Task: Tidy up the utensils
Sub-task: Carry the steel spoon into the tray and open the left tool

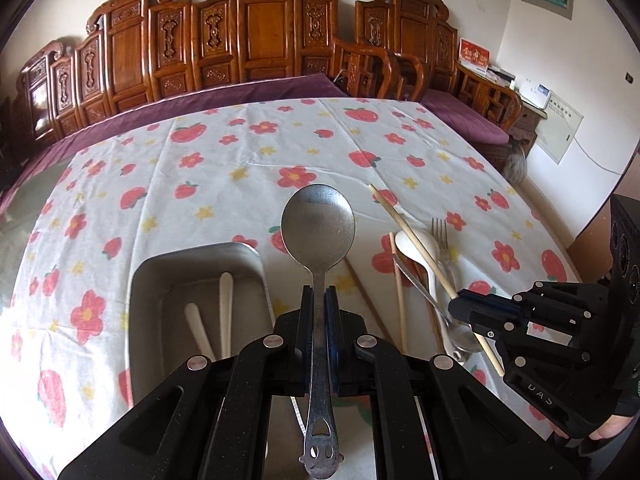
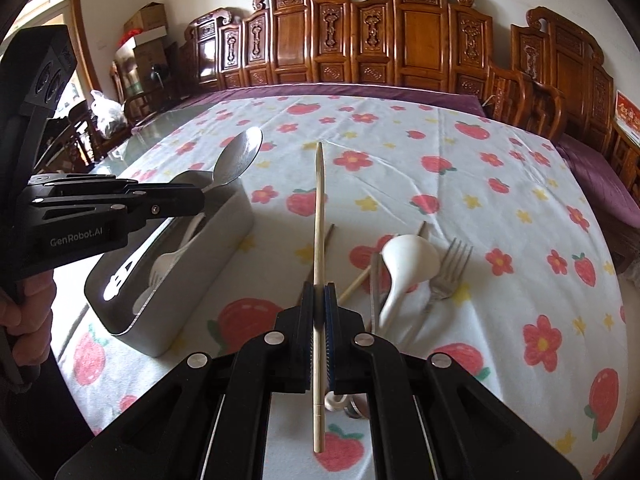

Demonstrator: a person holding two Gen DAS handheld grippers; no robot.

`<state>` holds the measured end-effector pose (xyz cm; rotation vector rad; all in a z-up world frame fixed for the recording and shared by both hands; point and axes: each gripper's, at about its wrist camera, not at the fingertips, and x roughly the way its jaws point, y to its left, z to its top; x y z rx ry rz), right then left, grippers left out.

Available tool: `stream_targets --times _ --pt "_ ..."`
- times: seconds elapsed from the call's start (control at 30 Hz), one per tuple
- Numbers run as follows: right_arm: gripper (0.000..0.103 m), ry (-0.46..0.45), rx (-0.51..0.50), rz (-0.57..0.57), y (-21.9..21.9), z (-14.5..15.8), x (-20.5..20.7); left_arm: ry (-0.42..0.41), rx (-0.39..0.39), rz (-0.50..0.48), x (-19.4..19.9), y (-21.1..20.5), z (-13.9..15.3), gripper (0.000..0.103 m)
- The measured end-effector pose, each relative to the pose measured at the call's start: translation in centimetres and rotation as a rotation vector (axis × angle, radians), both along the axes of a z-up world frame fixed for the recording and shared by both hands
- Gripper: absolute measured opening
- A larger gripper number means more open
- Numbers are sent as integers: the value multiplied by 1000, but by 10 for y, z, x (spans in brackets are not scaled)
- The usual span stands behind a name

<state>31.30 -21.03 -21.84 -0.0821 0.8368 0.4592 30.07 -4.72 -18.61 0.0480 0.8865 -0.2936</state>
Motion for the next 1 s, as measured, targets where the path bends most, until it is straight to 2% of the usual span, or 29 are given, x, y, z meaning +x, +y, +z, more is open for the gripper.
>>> stream_targets --times 0.43,0.67,1.0 --pt "6 13 -8 54 22 -4 -9 -22 -16 108 -7 64 -6 5" --pt "6 27 -25 53 26 -12 -4 55 65 140 2 82 -39 5" --pt "6 31 -33 60 30 -17 -4 93 117 115 1 75 -54 5"
